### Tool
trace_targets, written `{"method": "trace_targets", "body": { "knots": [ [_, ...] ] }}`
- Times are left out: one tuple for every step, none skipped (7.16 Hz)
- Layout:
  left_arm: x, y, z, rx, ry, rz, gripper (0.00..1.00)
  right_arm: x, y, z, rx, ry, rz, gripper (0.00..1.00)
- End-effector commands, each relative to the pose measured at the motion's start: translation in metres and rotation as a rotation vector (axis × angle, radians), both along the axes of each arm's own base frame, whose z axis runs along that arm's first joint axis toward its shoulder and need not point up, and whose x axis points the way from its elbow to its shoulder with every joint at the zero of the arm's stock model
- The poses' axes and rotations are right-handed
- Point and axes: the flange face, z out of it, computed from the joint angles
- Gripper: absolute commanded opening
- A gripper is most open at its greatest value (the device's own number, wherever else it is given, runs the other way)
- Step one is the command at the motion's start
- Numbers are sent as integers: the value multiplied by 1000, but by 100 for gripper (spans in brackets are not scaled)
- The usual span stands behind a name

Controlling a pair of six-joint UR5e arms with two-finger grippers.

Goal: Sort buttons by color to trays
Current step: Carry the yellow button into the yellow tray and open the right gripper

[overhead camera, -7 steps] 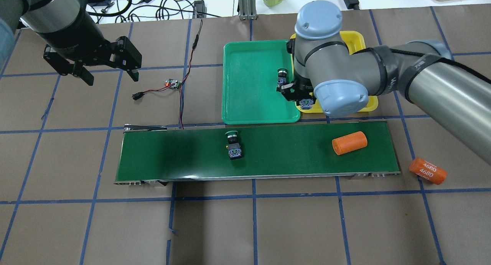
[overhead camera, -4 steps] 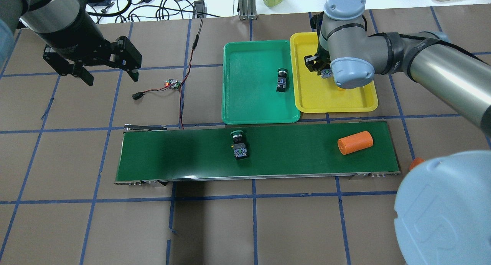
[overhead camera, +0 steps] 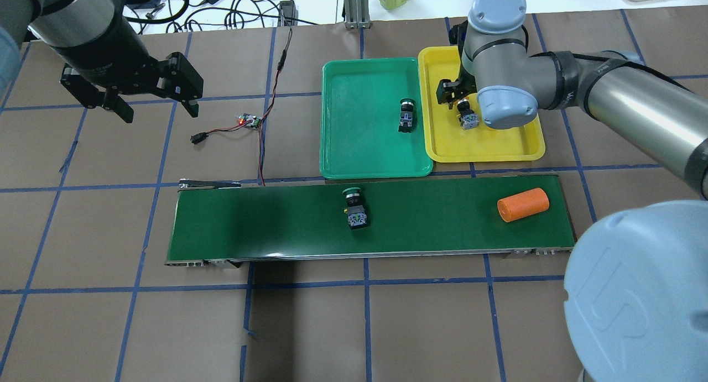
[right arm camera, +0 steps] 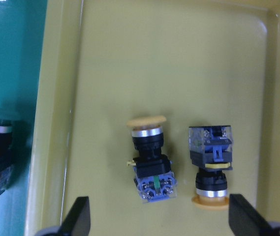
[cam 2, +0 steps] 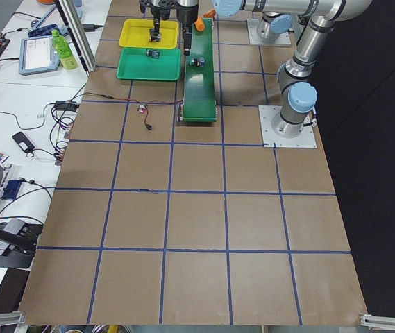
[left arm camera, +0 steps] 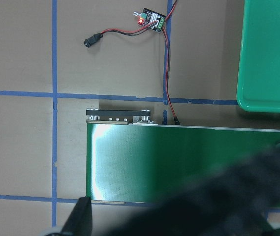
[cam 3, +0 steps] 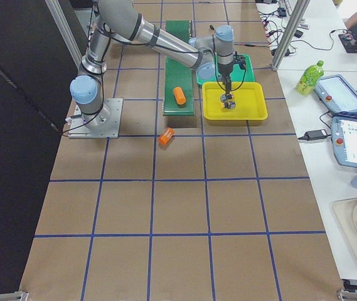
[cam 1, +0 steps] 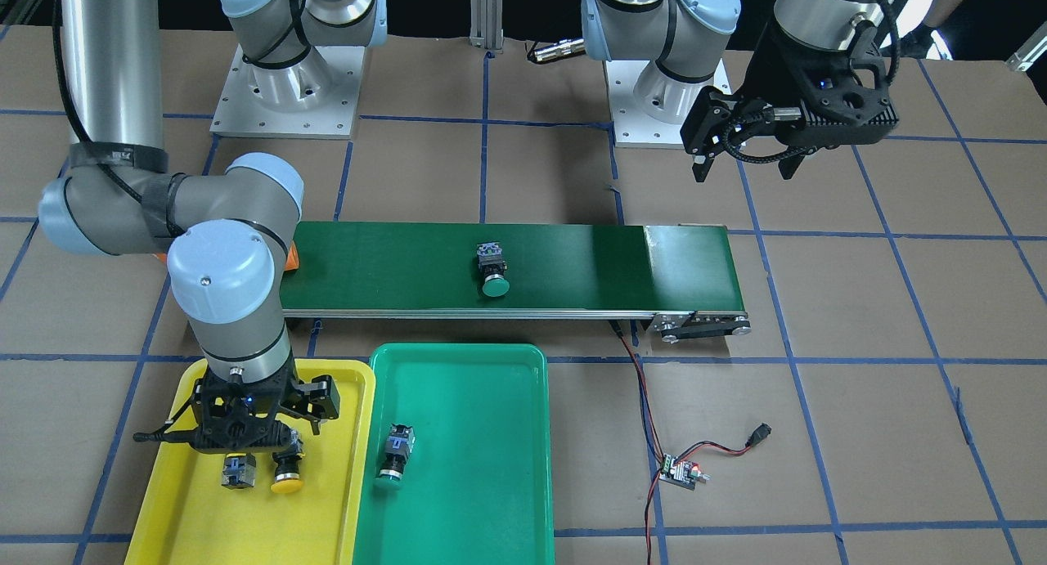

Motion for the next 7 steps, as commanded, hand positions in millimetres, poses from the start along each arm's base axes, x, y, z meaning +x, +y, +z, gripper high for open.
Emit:
{"method": "trace_targets", "body": {
  "knots": [
    [-1,0,3,-1,8,4,100,-1,56,82,34,-5,-8,100],
    [-1,0,3,-1,8,5,100,-1,83,104,83,-7,-20,100],
    [-1,1,0,3,11,5,100,2,122,142,119,-16,-75,100],
    [0,0,1,2,11,6,100,2,153,165,171,-15,-106,100],
    [-1,0,1,2,11,7,100,13,169,176,196,-98,-103,100],
    [-1,1,1,2,11,5,100,25,172,171,217,-189,-127,100],
    [-1,1,1,2,11,5,100,31,175,137,284,-217,-132,100]
  ]
}}
